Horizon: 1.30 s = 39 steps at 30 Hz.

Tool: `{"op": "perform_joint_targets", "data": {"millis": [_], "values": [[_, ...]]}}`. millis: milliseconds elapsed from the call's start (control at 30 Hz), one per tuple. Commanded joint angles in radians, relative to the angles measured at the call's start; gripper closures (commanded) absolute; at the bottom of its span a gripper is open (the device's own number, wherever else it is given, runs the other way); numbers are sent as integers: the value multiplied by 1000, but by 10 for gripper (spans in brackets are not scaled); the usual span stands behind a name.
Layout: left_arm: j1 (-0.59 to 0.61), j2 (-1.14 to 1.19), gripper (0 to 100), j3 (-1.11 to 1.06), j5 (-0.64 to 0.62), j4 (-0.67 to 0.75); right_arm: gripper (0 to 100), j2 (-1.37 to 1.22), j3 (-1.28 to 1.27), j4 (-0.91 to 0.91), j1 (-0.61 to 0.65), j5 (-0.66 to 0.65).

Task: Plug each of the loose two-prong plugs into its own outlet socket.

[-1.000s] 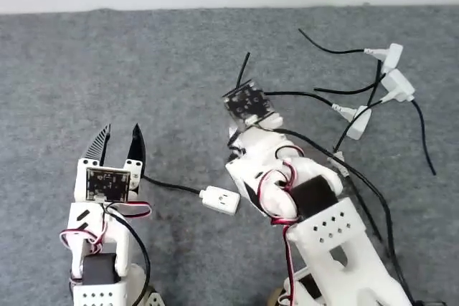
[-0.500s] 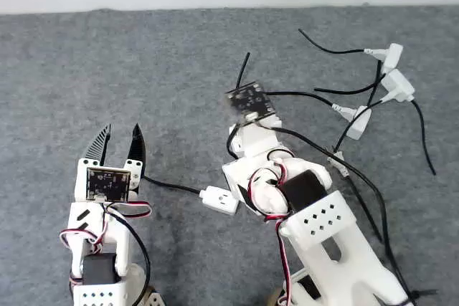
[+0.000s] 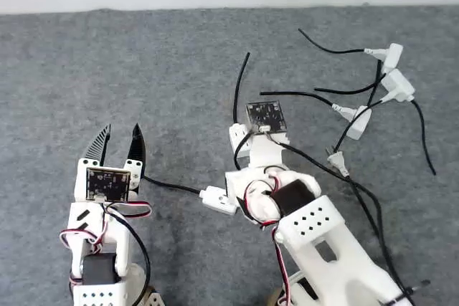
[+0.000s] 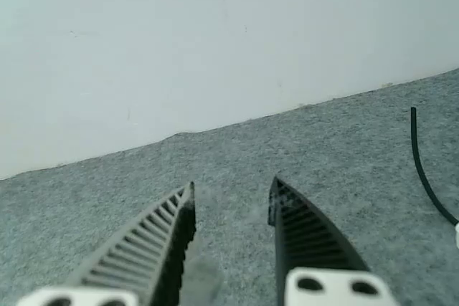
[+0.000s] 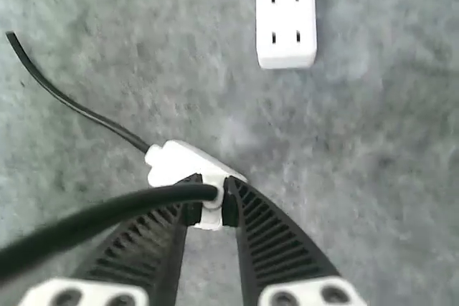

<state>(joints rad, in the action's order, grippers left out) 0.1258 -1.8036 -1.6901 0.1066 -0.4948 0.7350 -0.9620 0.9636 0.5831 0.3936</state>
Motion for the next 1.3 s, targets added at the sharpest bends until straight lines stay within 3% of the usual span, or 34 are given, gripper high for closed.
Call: {"op": "perform_joint_targets", "data": {"millis": [0, 1267], "values": [[-2, -11, 836, 8, -11, 34, 991, -2, -2, -70, 5, 14], [-2, -11, 836, 8, -11, 34, 991, -2, -78, -105, 65, -11]]}}
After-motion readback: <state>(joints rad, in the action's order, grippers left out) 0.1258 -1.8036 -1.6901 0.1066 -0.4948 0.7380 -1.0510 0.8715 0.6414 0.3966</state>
